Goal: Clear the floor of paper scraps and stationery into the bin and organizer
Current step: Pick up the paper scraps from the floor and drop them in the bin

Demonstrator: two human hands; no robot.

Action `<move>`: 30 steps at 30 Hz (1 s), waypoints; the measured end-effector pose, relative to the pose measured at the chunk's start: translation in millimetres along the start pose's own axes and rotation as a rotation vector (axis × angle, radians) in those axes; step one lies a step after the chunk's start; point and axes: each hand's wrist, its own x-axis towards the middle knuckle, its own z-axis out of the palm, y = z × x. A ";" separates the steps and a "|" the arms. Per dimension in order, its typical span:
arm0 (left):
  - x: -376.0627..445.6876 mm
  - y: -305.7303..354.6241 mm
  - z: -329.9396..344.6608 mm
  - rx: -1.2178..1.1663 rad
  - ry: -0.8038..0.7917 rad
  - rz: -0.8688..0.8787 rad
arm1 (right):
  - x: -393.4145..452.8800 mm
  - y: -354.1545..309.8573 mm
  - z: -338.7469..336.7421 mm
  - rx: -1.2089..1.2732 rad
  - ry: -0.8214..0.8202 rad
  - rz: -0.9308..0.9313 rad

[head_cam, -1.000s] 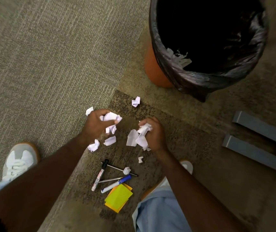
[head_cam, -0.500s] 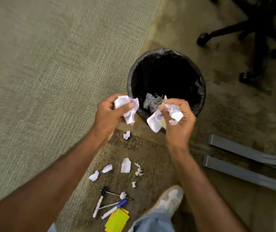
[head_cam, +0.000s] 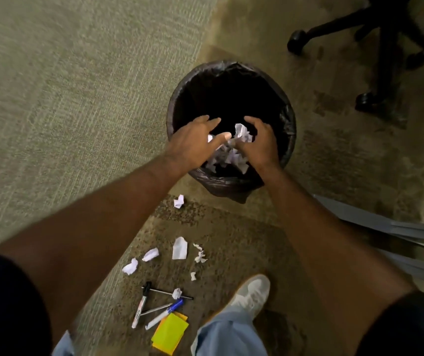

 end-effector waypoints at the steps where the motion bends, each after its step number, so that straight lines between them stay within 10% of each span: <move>1: -1.8 0.8 -0.3 0.022 -0.011 0.017 | 1.1 1.5 -0.7 -0.009 -0.020 0.016; 6: -22.9 -0.6 -22.5 -0.185 0.153 0.216 | -5.7 -8.4 -14.8 -0.027 0.030 0.028; 14: -98.9 -56.5 -57.4 -0.521 0.399 0.113 | -123.1 -47.2 -28.7 0.273 0.207 -0.507; 25: -237.3 -186.4 47.7 -0.082 -0.133 -0.106 | -256.9 115.8 133.4 -0.543 -0.609 -0.180; 30: -275.9 -218.0 121.0 0.233 -0.313 -0.129 | -270.1 168.8 178.0 -0.673 -0.686 -0.071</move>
